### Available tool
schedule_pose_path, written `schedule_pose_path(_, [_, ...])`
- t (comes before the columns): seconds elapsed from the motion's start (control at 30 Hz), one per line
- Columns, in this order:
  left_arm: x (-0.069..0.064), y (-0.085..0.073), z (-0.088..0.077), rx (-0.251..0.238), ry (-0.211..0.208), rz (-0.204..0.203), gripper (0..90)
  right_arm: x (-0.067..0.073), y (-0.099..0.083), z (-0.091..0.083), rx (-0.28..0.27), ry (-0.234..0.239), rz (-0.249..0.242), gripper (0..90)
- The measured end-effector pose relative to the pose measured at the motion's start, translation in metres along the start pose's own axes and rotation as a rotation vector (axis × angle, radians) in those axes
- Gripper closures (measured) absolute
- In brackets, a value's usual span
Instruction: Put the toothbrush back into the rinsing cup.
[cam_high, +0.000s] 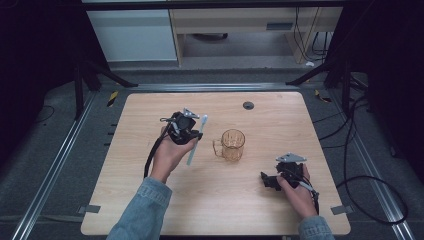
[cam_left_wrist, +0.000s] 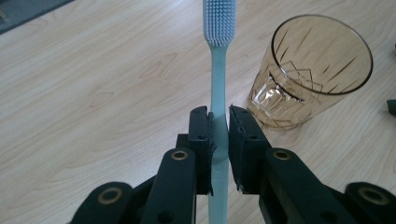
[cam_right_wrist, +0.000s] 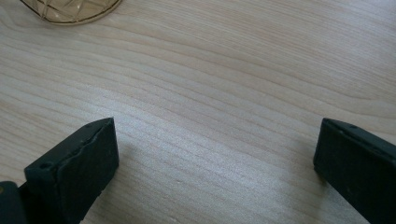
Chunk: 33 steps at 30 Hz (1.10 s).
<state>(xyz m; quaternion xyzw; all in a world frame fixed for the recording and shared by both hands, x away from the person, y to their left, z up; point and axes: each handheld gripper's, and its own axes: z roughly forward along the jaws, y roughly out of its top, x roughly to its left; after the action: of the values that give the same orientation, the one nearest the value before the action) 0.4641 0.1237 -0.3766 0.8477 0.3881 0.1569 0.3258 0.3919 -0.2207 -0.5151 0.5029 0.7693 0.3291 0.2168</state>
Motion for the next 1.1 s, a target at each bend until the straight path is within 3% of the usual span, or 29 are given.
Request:
schedule_pose_path(0.8, [-0.014, 0.020, -0.012, -0.123, 0.030, 0.019, 79.2, 0.000, 0.000, 0.000, 0.000, 0.001, 0.000, 0.4])
schedule_pose_path(1.1, [-0.019, 0.025, -0.018, -0.217, 0.078, -0.001, 79.2, 0.000, 0.000, 0.000, 0.000, 0.000, 0.000, 0.4])
